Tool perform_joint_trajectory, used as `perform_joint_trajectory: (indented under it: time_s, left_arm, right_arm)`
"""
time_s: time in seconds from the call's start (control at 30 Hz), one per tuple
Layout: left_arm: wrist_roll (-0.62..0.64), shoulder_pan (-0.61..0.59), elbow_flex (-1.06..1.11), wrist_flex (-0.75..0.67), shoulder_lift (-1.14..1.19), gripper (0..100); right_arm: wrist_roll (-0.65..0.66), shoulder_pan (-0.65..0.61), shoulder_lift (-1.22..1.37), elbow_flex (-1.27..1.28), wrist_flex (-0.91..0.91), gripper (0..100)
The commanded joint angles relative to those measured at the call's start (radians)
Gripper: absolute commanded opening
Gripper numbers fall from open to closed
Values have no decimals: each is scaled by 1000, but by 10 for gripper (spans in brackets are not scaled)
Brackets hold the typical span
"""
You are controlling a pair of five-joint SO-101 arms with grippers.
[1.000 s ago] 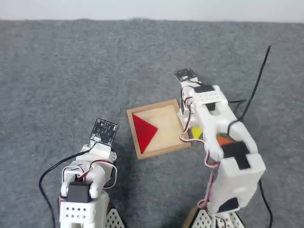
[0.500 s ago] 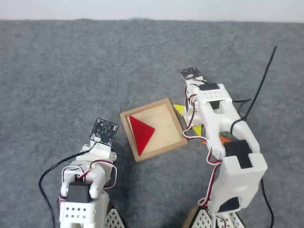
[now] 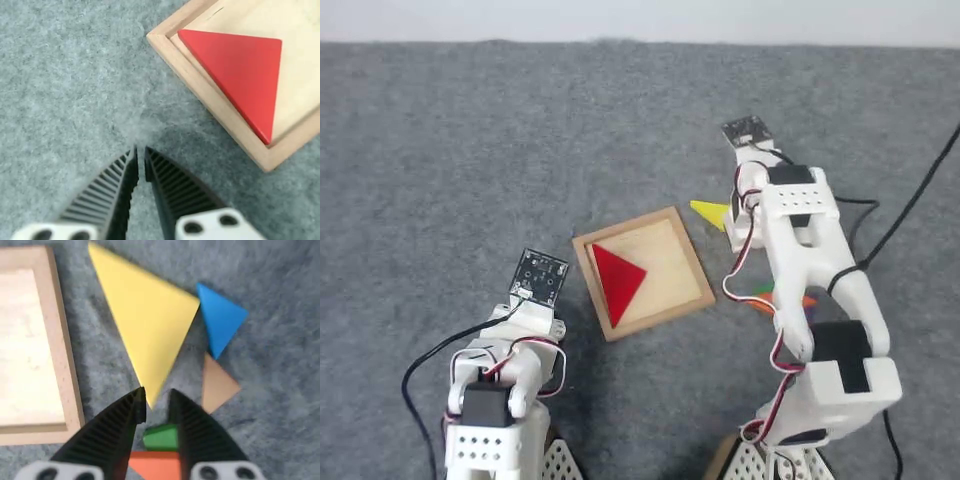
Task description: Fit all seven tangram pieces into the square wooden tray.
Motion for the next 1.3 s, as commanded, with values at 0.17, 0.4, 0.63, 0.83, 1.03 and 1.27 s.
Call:
perform_joint_trajectory:
  time_s: [0.17, 0.4, 0.63, 0.83, 1.03, 1.27]
  left_arm:
    - [-8, -6, -10, 3, -17, 22]
    - [-8, -6, -10, 3, -17, 22]
    - [-8, -6, -10, 3, -17, 22]
    - [-8, -6, -10, 3, -17, 22]
    - [-8, -6, -10, 3, -17, 22]
    - [-8, -6, -10, 3, -17, 22]
  right_arm:
    - [51, -15, 44, -207, 59, 240]
    - [193, -114, 242, -298, 36, 241]
    - [198, -71, 363, -394, 41, 241]
    - [265, -81, 398, -399, 35, 241]
    - [279, -77, 444, -402, 10, 241]
    - [336, -74, 430, -400, 5, 242]
